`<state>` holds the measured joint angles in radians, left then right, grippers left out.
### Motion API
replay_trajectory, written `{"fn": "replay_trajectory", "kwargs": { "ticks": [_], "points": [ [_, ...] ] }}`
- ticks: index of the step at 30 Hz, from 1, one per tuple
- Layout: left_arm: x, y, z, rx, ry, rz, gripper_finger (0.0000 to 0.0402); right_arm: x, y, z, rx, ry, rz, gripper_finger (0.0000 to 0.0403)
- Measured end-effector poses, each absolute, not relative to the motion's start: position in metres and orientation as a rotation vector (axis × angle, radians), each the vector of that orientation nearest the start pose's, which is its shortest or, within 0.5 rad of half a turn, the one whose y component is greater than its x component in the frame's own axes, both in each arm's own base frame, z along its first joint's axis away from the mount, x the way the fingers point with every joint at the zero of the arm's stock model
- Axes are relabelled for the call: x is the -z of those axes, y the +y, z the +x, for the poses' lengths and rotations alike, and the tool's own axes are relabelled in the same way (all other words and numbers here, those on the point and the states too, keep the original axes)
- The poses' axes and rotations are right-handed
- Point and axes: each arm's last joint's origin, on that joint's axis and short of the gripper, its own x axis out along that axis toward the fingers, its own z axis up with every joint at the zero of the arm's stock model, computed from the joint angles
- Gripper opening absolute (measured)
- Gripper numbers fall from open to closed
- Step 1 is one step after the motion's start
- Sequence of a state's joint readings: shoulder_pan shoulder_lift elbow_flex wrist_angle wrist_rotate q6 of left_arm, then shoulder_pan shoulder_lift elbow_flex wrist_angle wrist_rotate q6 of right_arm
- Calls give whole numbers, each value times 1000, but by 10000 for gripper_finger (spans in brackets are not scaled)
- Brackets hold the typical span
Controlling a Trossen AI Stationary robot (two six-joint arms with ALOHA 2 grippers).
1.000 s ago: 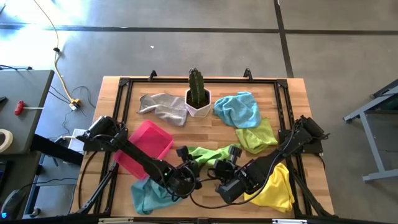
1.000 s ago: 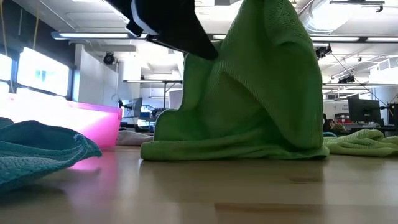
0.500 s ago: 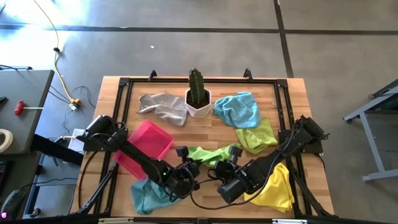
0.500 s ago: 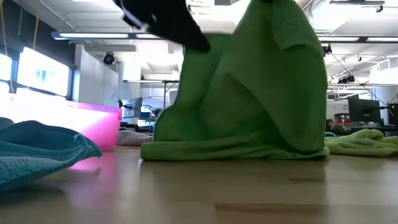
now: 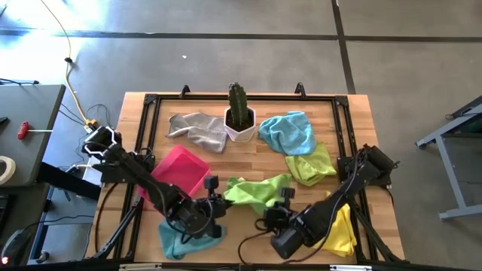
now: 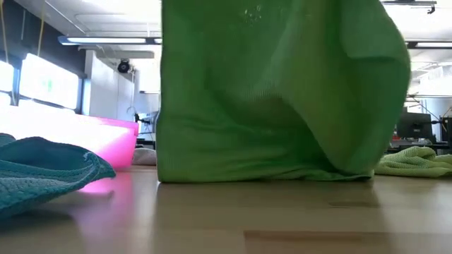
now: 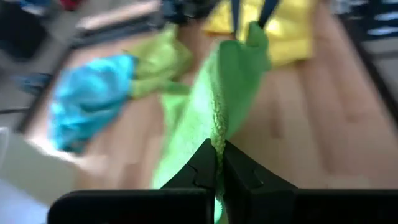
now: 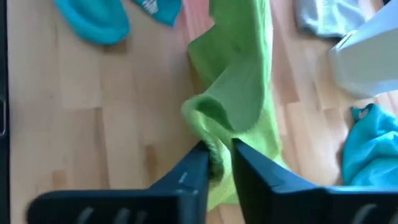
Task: Fold microfiber towels
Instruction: Fold the green towel
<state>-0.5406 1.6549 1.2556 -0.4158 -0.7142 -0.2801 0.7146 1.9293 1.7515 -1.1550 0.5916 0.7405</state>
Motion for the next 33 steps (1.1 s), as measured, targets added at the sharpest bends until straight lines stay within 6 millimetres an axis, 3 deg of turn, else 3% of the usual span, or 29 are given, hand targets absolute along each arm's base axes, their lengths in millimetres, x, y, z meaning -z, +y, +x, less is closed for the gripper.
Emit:
{"fn": "replay_trajectory", "kwargs": {
  "ticks": [8,15,18,24,33],
  "points": [
    [-246,-179,306,-149,735,164,0,-234,273,294,362,1026,-119,147],
    [-243,-180,304,-130,768,163,0,-191,306,279,489,968,-10,145],
    [-243,-181,304,-121,767,164,0,-173,318,280,535,823,27,141],
    [-243,-180,305,-121,763,162,0,-159,319,313,547,583,37,140],
    [-244,-181,306,-108,754,154,0,-169,294,366,603,385,22,140]
  ]
}}
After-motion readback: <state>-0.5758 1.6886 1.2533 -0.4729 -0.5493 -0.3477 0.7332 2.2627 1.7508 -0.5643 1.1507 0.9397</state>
